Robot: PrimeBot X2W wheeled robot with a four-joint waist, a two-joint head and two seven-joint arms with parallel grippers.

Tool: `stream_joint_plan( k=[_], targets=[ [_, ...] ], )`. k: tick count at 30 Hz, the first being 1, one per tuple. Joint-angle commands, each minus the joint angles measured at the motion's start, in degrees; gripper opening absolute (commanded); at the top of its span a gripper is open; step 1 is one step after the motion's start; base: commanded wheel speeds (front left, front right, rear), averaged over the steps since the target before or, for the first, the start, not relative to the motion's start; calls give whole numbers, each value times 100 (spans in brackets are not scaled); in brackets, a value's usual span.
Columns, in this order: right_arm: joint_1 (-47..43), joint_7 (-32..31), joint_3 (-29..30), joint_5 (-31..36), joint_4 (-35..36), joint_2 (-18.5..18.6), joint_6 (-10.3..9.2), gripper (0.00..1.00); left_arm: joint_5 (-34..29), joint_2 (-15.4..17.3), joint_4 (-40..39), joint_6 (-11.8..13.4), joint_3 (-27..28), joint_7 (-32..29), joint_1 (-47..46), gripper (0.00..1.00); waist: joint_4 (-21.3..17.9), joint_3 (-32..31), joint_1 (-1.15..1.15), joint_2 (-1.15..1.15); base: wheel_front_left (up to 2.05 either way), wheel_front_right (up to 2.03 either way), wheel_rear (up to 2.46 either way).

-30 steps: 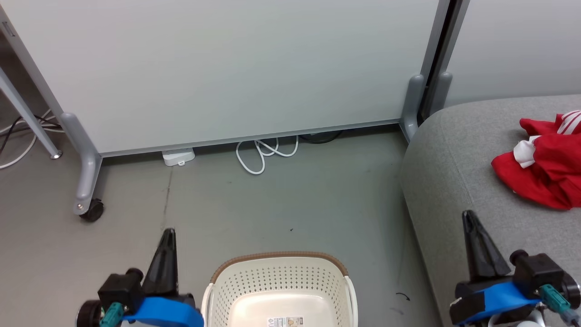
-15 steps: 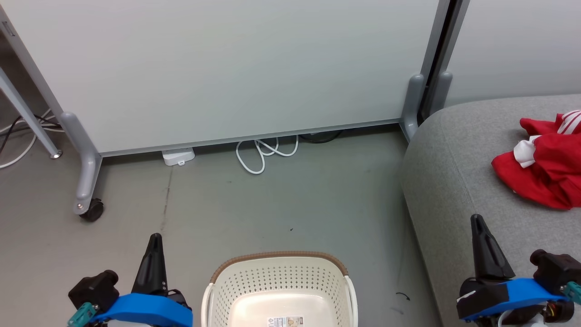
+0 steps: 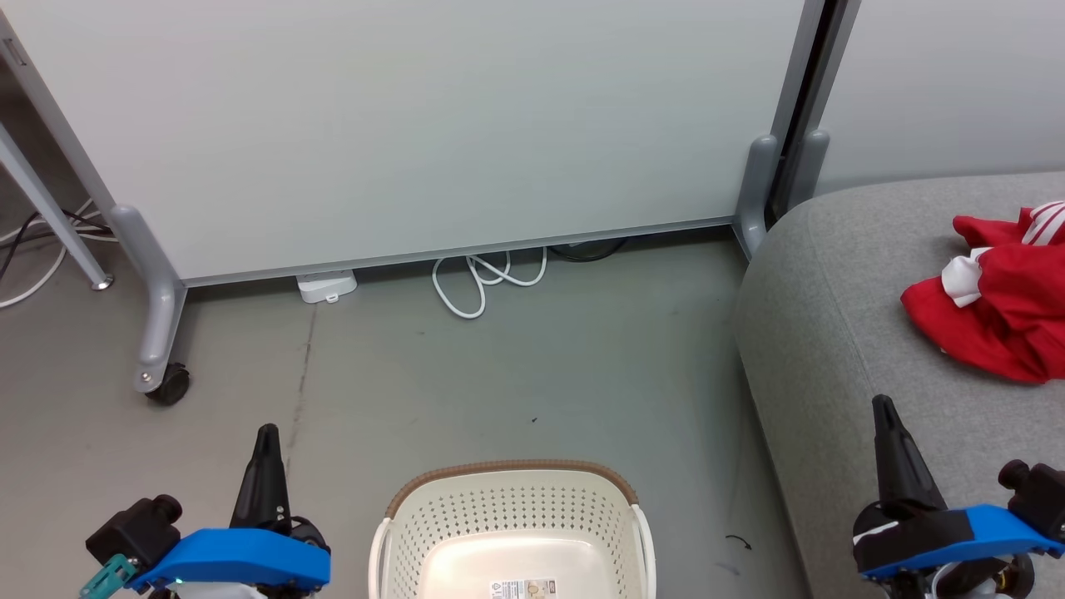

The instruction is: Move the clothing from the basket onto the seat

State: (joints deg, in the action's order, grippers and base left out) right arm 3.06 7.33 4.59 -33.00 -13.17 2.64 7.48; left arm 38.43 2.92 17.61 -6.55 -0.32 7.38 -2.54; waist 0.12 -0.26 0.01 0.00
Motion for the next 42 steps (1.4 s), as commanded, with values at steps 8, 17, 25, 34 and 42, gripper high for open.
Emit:
stream_joint_plan(
  k=[8, 17, 25, 34, 42],
  targets=[
    [180, -199, 43, -916, 52, 24, 1, 0, 822, 7, -139, -37, 133, -209, -211, 0, -1, 4, 0, 0, 0, 0, 0],
    [207, -355, 63, -1564, 36, 25, 1, 0, 1410, 6, -171, -48, 210, -364, -233, 0, -2, 8, 0, 0, 0, 0, 0],
    [230, -496, 82, -2160, 22, 27, 1, 0, 1953, 5, -200, -57, 278, -505, -261, 0, -3, 12, 0, 0, 0, 0, 0],
    [251, -643, 101, -2777, 6, 29, 2, 0, 2515, 4, -227, -63, 345, -653, -290, 0, -4, 16, -1, 0, 0, 0, 0],
    [272, -781, 119, -3351, -11, 30, 2, 0, 3036, 3, -254, -71, 415, -789, -308, 0, -5, 20, -1, 0, 0, 0, 0]
  ],
)
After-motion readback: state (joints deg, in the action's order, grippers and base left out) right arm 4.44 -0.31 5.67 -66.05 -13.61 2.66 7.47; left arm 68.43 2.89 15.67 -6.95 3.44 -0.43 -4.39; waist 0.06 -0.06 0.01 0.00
